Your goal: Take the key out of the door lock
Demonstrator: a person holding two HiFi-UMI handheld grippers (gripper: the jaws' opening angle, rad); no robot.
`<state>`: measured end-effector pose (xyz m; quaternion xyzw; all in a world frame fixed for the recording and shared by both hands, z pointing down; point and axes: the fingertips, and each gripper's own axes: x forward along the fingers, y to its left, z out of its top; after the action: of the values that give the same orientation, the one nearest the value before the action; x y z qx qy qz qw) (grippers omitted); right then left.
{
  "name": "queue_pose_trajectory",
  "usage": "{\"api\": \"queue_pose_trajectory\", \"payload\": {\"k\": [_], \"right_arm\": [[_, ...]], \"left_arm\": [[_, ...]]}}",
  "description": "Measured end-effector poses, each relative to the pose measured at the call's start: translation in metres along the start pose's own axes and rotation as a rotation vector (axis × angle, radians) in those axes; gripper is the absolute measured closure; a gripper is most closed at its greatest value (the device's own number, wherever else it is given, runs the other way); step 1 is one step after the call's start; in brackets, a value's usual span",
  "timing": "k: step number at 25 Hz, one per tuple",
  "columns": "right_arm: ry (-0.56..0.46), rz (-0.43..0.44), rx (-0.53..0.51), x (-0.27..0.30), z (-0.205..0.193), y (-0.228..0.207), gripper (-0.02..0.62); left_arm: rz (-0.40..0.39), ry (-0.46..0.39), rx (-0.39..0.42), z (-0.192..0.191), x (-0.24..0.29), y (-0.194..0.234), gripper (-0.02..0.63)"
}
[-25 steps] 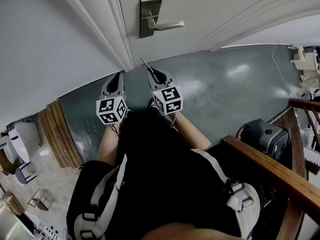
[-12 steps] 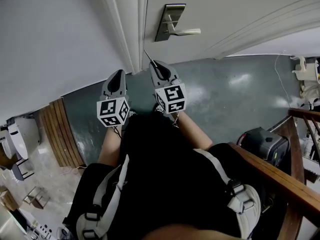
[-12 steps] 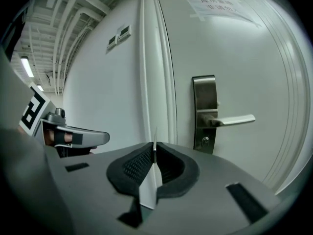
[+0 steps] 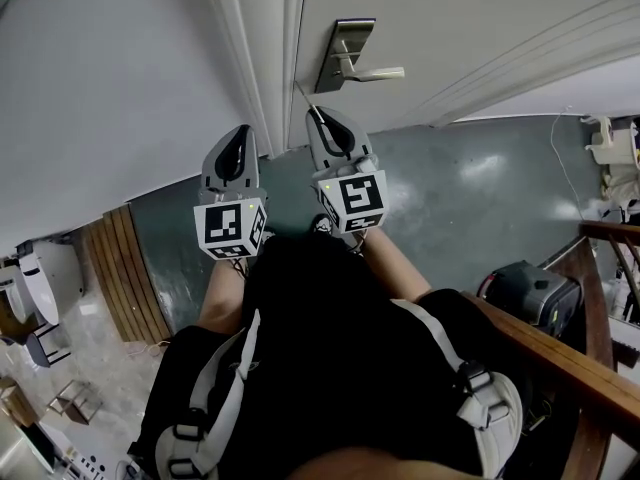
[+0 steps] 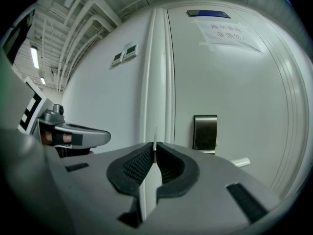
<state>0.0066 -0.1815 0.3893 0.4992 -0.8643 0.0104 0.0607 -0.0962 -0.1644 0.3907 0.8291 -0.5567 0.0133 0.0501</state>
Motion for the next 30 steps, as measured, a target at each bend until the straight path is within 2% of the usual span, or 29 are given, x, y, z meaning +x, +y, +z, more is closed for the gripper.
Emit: {"api": "queue_pose_trajectory", "payload": {"k": [5,14,30], "right_arm": [[-0.040,-0.023,-0.028,-0.004,0.022,-0.008,0.565],[-0.070,-0.051,-0.051,-0.017,0.037,-0.018,0.565],[-0.081,-0.086,-0.081,-0.028,0.041,-0.022,0.565]], "left_arm": [[-0.018,-0.034,0.088,0.024,0.003,-0.012,0.581],[0.008,-0.118,0.050,0.051,-0.006,-0.011,0.582],[0.002,-0.134,0.042,0.051,-0.010,-0.018,0.583]]}}
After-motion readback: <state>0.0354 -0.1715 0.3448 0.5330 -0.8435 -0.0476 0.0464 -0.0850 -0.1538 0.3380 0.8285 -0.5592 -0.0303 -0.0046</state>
